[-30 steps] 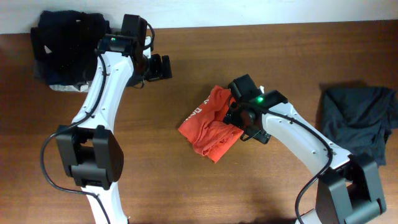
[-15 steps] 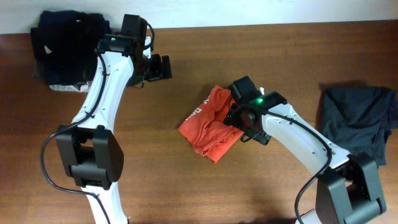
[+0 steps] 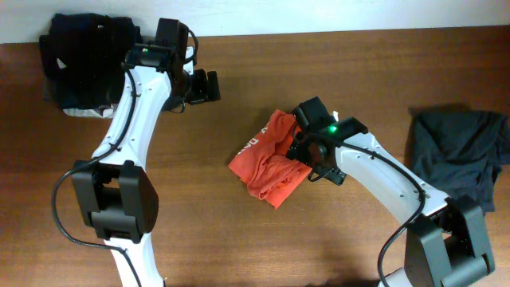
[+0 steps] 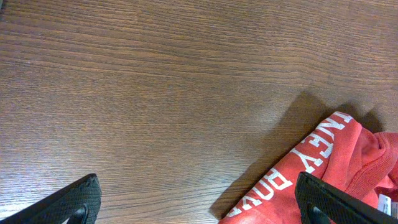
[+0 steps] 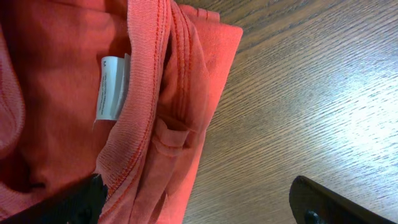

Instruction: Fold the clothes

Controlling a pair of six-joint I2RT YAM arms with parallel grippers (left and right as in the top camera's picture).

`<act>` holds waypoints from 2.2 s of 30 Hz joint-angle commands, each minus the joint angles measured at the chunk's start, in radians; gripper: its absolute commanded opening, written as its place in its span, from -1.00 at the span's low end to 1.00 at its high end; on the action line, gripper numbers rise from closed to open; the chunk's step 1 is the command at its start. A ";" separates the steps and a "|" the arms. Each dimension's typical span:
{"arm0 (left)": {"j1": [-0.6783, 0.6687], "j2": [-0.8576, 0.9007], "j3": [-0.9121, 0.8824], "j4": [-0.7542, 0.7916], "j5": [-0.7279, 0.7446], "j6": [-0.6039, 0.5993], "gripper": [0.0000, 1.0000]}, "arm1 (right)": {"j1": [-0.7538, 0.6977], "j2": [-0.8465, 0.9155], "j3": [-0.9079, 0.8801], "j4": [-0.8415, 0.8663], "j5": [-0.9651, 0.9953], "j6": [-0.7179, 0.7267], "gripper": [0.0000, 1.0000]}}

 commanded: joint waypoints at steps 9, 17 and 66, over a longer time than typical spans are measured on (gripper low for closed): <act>0.001 -0.032 0.017 0.002 0.007 -0.010 0.98 | 0.005 0.017 -0.005 0.005 0.034 0.012 0.98; 0.001 -0.032 0.017 0.002 0.007 -0.010 0.98 | 0.005 0.017 -0.005 0.003 0.034 0.012 0.97; 0.001 -0.032 0.017 0.002 0.007 -0.010 0.98 | 0.003 0.017 -0.005 -0.108 -0.054 0.224 -0.92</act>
